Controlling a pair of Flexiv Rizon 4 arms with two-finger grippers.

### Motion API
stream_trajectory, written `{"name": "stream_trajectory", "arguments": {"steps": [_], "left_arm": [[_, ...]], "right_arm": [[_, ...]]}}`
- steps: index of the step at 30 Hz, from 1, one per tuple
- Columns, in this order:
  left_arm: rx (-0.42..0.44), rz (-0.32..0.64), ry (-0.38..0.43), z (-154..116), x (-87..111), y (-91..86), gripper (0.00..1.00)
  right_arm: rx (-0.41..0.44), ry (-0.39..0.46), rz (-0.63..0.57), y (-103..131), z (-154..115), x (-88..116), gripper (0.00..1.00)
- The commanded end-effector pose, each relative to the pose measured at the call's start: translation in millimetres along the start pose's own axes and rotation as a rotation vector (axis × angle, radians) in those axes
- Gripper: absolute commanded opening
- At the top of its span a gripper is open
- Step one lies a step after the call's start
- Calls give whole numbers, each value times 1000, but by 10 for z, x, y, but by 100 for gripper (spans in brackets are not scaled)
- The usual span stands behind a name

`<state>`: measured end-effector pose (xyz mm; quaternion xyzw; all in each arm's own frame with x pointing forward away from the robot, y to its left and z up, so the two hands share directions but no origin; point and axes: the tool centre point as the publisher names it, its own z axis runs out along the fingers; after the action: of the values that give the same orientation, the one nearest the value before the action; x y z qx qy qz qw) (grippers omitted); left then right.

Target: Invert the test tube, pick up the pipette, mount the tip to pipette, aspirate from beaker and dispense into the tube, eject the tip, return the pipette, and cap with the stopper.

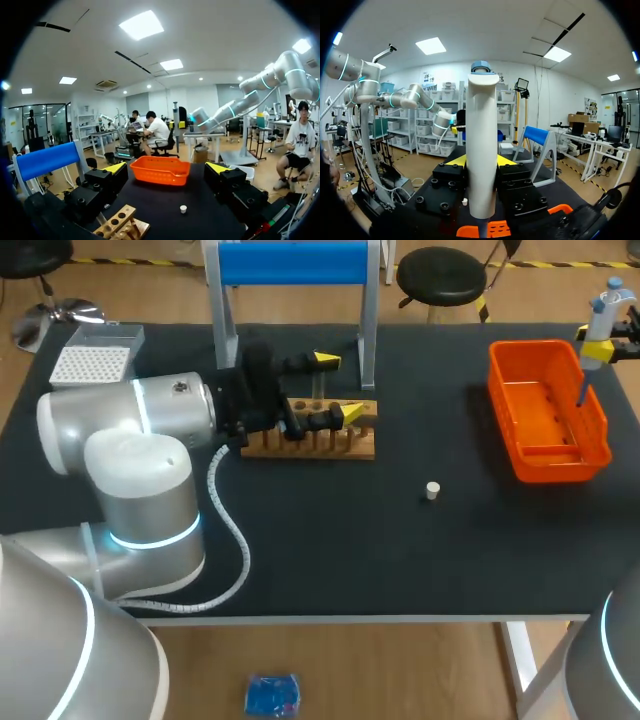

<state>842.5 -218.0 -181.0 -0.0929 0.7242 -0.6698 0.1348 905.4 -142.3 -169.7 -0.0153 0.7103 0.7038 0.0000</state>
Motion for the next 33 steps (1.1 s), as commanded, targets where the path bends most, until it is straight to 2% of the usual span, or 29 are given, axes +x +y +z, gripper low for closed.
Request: {"name": "stream_trajectory", "arguments": {"steps": [1,4,13,33], "left_arm": [[25,-13,-8,-99,-16,-50,100],[13,-9,-2,-109,-25,-127,100],[-46,4,83,-62,15,-314,100],[-63,-2,58,-128,77,-315,100]], "right_arm": [[4,0,0,10,1,0,0],[4,0,0,10,1,0,0],[4,0,0,10,1,0,0],[4,0,0,10,1,0,0]]}}
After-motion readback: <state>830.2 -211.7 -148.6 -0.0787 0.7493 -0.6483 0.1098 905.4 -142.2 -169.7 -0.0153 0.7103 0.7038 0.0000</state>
